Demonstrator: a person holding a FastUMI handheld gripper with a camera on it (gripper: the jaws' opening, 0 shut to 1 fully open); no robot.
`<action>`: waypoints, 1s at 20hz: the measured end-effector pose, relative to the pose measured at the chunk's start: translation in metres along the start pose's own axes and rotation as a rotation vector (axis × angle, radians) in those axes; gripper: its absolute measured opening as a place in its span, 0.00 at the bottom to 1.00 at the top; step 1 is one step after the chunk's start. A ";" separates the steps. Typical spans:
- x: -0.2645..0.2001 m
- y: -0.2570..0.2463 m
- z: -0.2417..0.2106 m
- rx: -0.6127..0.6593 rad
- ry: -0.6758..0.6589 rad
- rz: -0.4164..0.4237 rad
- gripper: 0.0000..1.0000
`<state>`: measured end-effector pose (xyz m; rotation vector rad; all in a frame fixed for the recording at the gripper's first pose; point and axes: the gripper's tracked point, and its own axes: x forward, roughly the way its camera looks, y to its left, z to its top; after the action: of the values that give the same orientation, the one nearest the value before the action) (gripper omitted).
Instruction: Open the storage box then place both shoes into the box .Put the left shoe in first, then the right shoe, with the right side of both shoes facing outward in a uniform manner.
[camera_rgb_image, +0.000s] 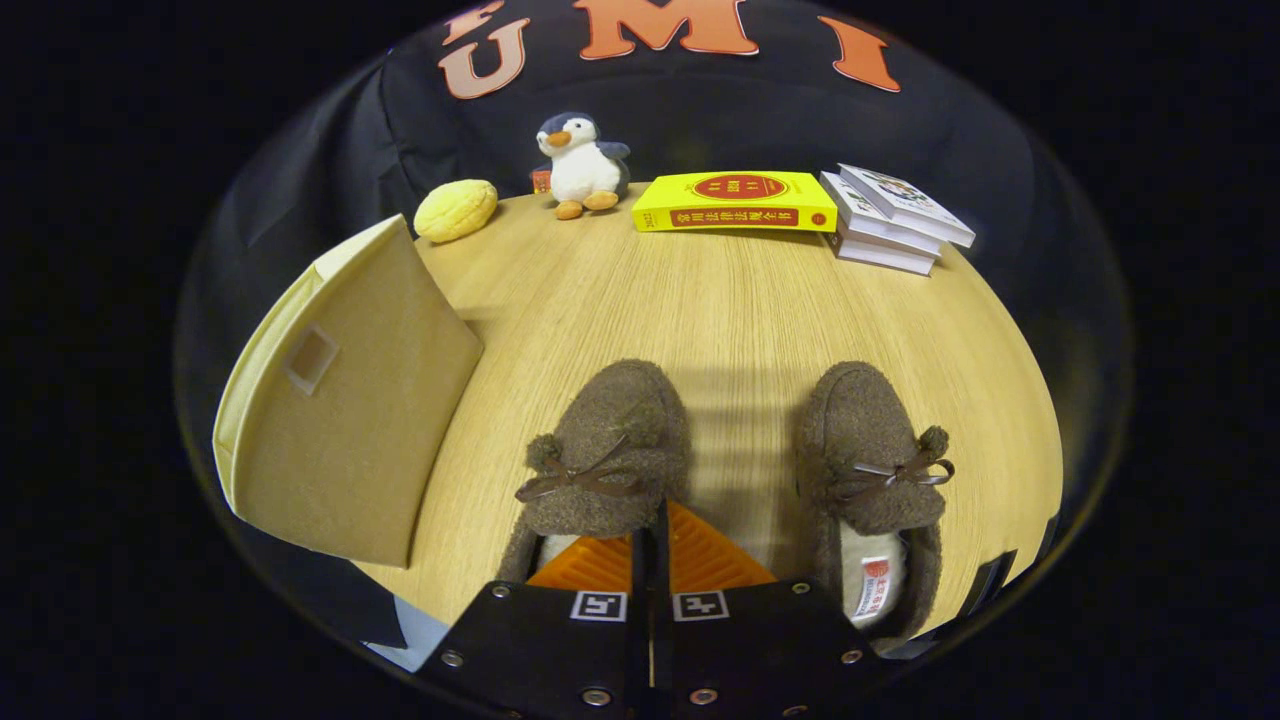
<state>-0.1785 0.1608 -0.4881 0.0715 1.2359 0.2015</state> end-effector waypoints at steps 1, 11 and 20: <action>-0.009 0.003 0.006 0.005 -0.008 0.002 0.02; -0.109 0.075 0.099 0.064 -0.061 0.090 0.02; -0.132 0.178 0.139 0.052 -0.059 0.213 0.03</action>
<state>-0.1088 0.3179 -0.2900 0.2535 1.1743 0.3499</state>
